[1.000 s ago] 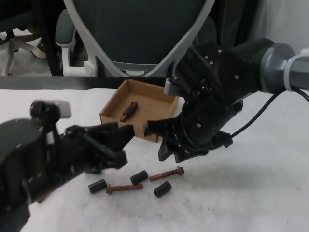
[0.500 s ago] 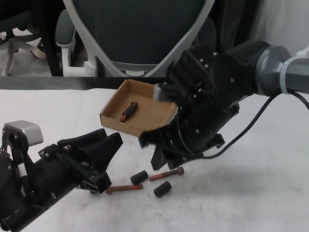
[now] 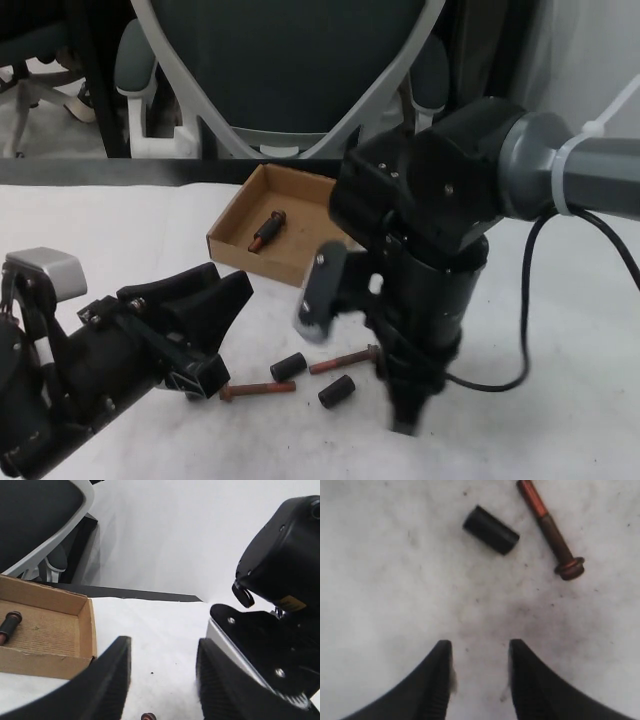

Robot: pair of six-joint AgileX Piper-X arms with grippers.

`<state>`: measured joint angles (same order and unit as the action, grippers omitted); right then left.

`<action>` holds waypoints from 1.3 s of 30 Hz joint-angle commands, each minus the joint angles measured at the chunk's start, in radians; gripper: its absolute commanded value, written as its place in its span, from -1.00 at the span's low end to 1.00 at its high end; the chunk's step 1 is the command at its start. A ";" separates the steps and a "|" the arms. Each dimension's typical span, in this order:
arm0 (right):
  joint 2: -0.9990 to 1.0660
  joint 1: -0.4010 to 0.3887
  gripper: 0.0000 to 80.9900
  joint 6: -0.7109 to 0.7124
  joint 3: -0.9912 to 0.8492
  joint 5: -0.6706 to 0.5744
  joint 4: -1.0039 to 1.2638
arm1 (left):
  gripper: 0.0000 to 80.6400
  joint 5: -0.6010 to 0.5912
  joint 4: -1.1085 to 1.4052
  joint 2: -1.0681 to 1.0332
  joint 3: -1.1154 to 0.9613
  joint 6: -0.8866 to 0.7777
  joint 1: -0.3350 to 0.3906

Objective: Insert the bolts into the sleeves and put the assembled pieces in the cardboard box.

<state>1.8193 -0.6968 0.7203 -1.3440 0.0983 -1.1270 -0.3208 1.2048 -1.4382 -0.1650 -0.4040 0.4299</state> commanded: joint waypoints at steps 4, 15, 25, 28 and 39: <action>-0.002 -0.001 -0.12 0.305 -0.003 0.042 0.001 | -0.01 -0.018 0.034 0.012 0.006 0.030 -0.001; -0.002 -0.001 0.17 0.542 -0.003 -0.001 0.160 | -0.02 -0.018 -0.047 0.012 0.015 0.256 -0.001; 0.026 -0.001 0.18 0.544 -0.003 -0.104 0.278 | -0.15 0.044 -0.219 0.012 0.014 0.533 -0.001; 0.070 -0.001 0.18 0.544 -0.003 -0.098 0.278 | -0.15 0.077 -0.262 0.012 0.002 0.546 -0.001; 0.141 -0.023 0.18 0.566 -0.003 -0.089 0.298 | -0.15 0.118 -0.280 0.012 -0.010 0.546 -0.001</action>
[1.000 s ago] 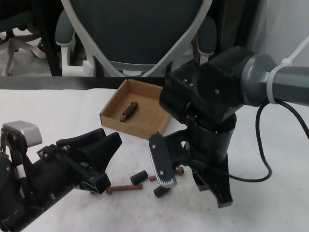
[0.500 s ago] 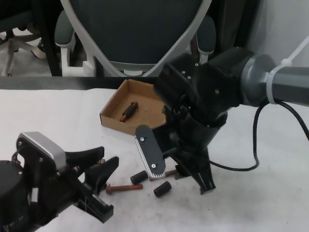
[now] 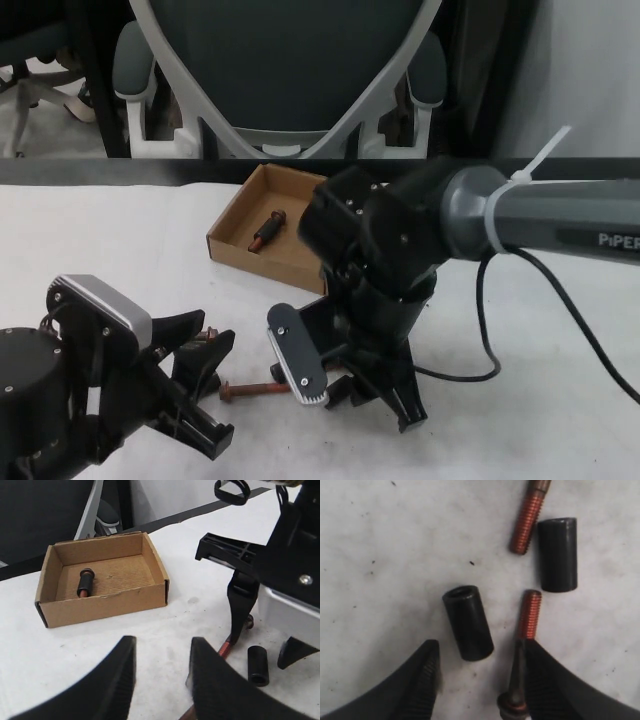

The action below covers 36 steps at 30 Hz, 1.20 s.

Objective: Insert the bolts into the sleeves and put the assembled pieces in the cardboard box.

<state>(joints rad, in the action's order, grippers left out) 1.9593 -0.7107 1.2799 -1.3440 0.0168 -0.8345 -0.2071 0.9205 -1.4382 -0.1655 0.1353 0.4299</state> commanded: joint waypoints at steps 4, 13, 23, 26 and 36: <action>0.004 -0.030 0.18 0.000 -0.003 -0.008 0.007 | -0.15 0.004 0.004 0.012 -0.014 0.003 -0.001; 0.006 -0.044 0.01 -0.047 -0.003 -0.008 -0.027 | -0.15 0.004 0.004 0.012 -0.014 0.003 -0.001; 0.014 -0.042 -0.02 -0.047 -0.003 -0.005 -0.027 | -0.15 0.004 0.004 0.012 -0.014 0.000 -0.001; 0.036 -0.042 -0.02 -0.047 -0.003 -0.005 -0.023 | -0.15 0.004 0.004 0.012 -0.014 0.000 -0.001; 0.094 -0.042 -0.43 -0.047 -0.003 0.035 -0.032 | -0.15 0.004 0.004 0.012 -0.014 0.000 -0.001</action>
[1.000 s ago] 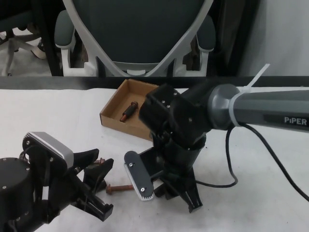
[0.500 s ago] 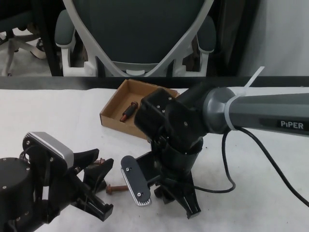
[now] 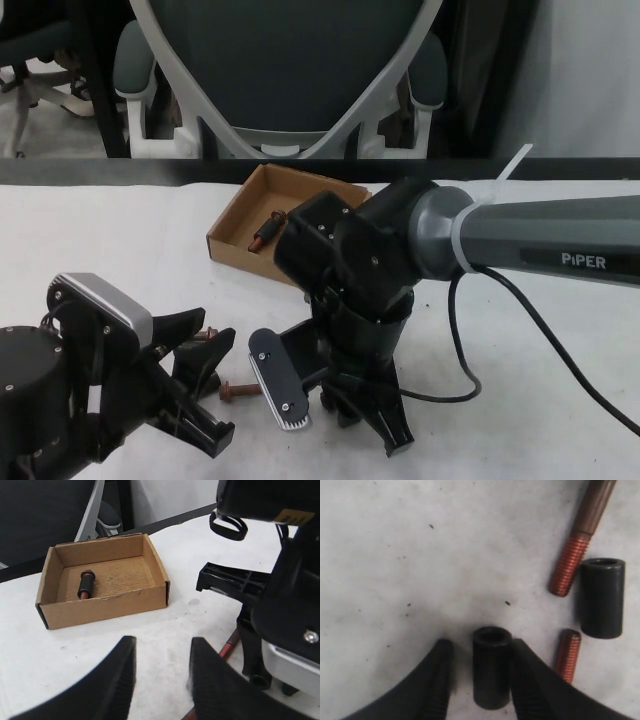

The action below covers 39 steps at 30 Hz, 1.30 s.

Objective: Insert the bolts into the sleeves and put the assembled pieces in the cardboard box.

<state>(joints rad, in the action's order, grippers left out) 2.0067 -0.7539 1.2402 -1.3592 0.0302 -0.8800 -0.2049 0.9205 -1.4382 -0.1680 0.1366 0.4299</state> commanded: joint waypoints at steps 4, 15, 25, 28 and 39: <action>0.047 0.001 -0.99 -0.043 0.012 0.048 -0.024 | -0.15 0.002 0.004 0.012 -0.011 -0.001 -0.001; -0.004 0.001 -0.99 -0.292 0.012 -0.030 -0.077 | -0.15 0.029 -0.022 0.012 -0.025 -0.181 -0.001; -0.106 -0.024 -0.99 -0.353 0.012 -0.082 -0.077 | -0.28 0.048 -0.678 0.012 -0.226 -0.129 -0.001; -0.128 -0.040 -0.99 -0.369 0.012 -0.128 -0.076 | -0.28 0.159 -0.928 0.012 -0.317 -0.087 -0.001; -0.238 -0.146 -0.99 -0.420 0.193 -0.170 0.118 | -0.28 0.323 -1.324 0.012 -0.523 -0.159 -0.001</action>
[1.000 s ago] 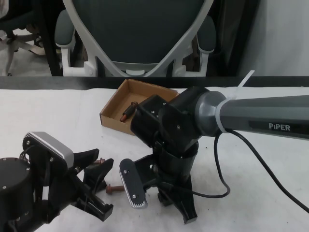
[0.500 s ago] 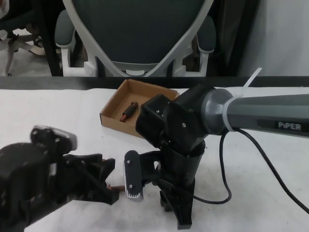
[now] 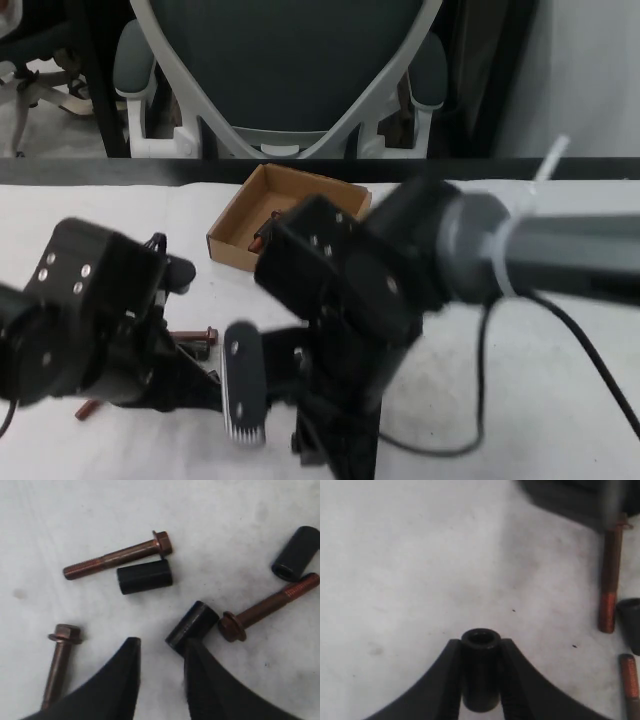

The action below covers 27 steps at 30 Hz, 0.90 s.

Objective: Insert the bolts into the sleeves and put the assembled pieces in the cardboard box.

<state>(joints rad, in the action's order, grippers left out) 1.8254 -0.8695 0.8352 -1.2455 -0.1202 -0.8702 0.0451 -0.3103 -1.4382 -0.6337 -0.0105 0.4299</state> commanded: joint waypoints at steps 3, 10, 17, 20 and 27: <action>-0.108 -0.053 -0.99 -0.089 0.162 -0.023 0.228 | -0.28 0.121 -0.174 0.012 -0.113 -0.012 -0.001; -0.213 -0.101 -0.99 -0.225 0.246 -0.124 0.320 | -0.28 0.249 -0.315 0.010 -0.211 0.094 -0.003; -0.308 -0.167 -0.99 -0.328 0.293 -0.128 0.396 | -0.28 0.267 -0.336 -0.025 -0.215 0.160 -0.040; -0.342 -0.195 -0.99 -0.344 0.316 -0.128 0.420 | -0.28 0.262 -0.357 -0.064 -0.215 0.160 -0.087; -0.371 -0.240 -0.99 -0.365 0.355 -0.126 0.441 | -0.28 0.162 -0.361 -0.134 -0.226 0.145 -0.129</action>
<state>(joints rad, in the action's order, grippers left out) 1.4694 -1.0980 0.4809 -0.8977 -0.2337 -0.4410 0.2296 -0.6661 -1.5522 -0.8435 0.1419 0.3065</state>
